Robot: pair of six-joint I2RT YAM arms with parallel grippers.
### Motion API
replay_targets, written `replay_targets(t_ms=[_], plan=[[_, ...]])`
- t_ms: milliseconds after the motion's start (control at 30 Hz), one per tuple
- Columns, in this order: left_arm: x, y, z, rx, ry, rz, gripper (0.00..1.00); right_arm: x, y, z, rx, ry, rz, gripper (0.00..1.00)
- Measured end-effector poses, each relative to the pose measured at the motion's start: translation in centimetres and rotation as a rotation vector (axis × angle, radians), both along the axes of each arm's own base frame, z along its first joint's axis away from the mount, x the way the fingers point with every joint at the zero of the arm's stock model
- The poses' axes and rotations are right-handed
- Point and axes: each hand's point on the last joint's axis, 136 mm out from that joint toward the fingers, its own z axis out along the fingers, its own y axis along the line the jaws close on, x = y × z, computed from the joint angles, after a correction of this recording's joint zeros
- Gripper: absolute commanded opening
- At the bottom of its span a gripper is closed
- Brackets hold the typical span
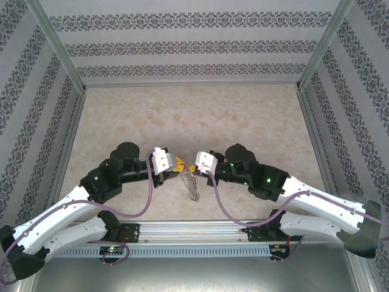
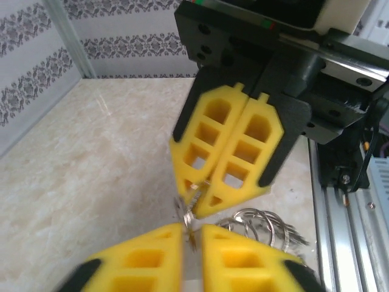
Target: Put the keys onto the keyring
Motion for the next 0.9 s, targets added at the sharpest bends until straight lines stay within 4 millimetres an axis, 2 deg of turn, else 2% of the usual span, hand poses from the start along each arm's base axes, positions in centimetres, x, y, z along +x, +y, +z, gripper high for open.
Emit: replay_targets(t_ms=[100, 333, 600, 767, 900], plan=[[0.5, 0.4, -1.4, -0.003, 0.025, 0.050, 0.40, 1.6, 0.1, -0.5, -0.056, 0.004, -0.064, 0.00], [2.4, 2.1, -4.0, -0.008, 0.031, 0.214, 0.44, 5.5, 0.1, -2.0, -0.181, 0.042, -0.185, 0.00], [5.4, 5.5, -4.7, -0.028, -0.008, 0.451, 0.48, 12.3, 0.4, -3.6, -0.344, 0.128, -0.355, 0.00], [5.9, 5.9, -4.9, -0.035, -0.013, 0.486, 0.49, 15.0, 0.4, -5.8, -0.447, 0.200, -0.396, 0.00], [6.4, 6.3, -4.9, -0.035, -0.017, 0.512, 0.49, 17.0, 1.3, -6.6, -0.501, 0.228, -0.405, 0.00]])
